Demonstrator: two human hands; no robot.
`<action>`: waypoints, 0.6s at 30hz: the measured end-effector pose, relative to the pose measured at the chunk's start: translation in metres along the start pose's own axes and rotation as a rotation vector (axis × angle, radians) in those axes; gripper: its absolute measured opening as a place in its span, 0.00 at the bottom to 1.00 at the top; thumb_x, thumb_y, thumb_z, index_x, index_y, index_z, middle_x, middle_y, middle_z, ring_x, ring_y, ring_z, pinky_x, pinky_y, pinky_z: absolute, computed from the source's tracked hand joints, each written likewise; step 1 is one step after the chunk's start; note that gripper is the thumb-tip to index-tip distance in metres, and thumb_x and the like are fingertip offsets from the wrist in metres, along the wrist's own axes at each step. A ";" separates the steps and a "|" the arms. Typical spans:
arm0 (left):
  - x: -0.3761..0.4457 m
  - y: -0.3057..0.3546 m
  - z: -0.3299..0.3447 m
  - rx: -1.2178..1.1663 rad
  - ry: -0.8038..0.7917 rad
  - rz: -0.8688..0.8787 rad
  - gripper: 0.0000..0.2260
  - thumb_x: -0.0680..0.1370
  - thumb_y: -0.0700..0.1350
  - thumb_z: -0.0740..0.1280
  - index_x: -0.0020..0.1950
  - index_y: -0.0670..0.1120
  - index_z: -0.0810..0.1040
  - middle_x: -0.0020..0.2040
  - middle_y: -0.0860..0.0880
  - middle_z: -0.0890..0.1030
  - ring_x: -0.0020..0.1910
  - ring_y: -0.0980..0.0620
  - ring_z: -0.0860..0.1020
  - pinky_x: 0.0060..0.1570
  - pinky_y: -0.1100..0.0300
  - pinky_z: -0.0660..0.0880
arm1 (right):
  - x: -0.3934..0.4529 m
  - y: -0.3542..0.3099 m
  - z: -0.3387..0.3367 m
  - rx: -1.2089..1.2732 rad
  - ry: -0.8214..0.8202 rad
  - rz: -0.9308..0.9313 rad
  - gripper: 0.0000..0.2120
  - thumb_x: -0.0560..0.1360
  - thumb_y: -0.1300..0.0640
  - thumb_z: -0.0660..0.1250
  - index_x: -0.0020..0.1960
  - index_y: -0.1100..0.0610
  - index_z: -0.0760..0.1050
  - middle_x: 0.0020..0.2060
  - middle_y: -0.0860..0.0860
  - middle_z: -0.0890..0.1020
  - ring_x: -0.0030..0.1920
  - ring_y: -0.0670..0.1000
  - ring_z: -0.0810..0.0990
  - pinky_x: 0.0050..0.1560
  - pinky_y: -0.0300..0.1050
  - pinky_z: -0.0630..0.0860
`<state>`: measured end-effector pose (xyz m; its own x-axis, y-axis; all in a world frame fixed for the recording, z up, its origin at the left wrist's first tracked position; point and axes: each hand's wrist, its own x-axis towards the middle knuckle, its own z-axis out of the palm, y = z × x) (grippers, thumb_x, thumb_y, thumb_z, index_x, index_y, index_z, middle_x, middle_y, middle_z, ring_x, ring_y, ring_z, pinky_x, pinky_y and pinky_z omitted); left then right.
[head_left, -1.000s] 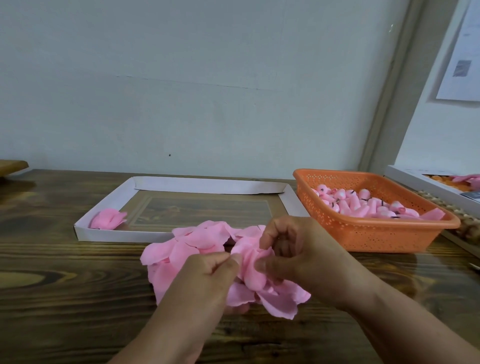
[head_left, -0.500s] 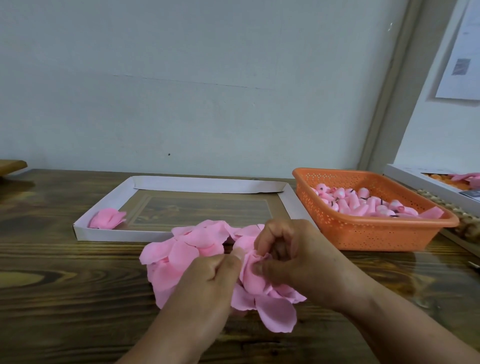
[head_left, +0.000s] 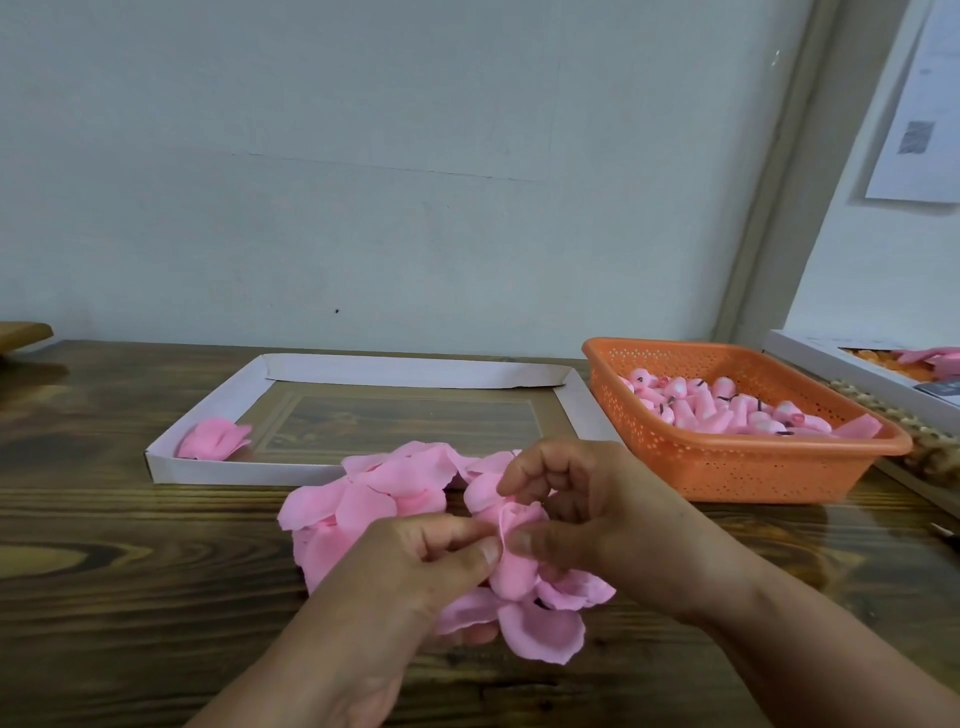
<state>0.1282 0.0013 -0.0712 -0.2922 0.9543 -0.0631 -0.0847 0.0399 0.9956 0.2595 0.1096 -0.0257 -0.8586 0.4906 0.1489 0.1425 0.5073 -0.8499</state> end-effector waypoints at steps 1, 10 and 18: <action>0.000 -0.001 -0.001 -0.007 -0.003 -0.006 0.10 0.68 0.47 0.70 0.46 0.46 0.86 0.47 0.43 0.85 0.49 0.44 0.84 0.53 0.52 0.80 | -0.001 0.000 0.001 0.021 -0.003 0.008 0.08 0.70 0.68 0.71 0.44 0.56 0.77 0.34 0.50 0.81 0.33 0.52 0.78 0.36 0.51 0.76; 0.002 -0.003 -0.002 0.026 0.012 -0.018 0.07 0.71 0.46 0.73 0.45 0.45 0.86 0.45 0.44 0.86 0.47 0.48 0.84 0.50 0.56 0.81 | -0.003 0.000 0.008 0.070 0.013 0.065 0.06 0.70 0.64 0.73 0.43 0.62 0.77 0.21 0.49 0.78 0.20 0.44 0.72 0.22 0.35 0.66; 0.005 -0.002 -0.003 -0.245 0.150 -0.058 0.12 0.68 0.52 0.68 0.43 0.47 0.86 0.44 0.41 0.85 0.45 0.44 0.84 0.40 0.55 0.81 | 0.004 0.003 0.008 0.008 0.217 0.088 0.06 0.72 0.66 0.70 0.37 0.59 0.79 0.24 0.51 0.81 0.25 0.47 0.79 0.27 0.37 0.74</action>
<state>0.1243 0.0053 -0.0735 -0.4161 0.8973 -0.1476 -0.3278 0.0033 0.9447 0.2527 0.1074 -0.0316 -0.7167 0.6741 0.1785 0.2075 0.4505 -0.8683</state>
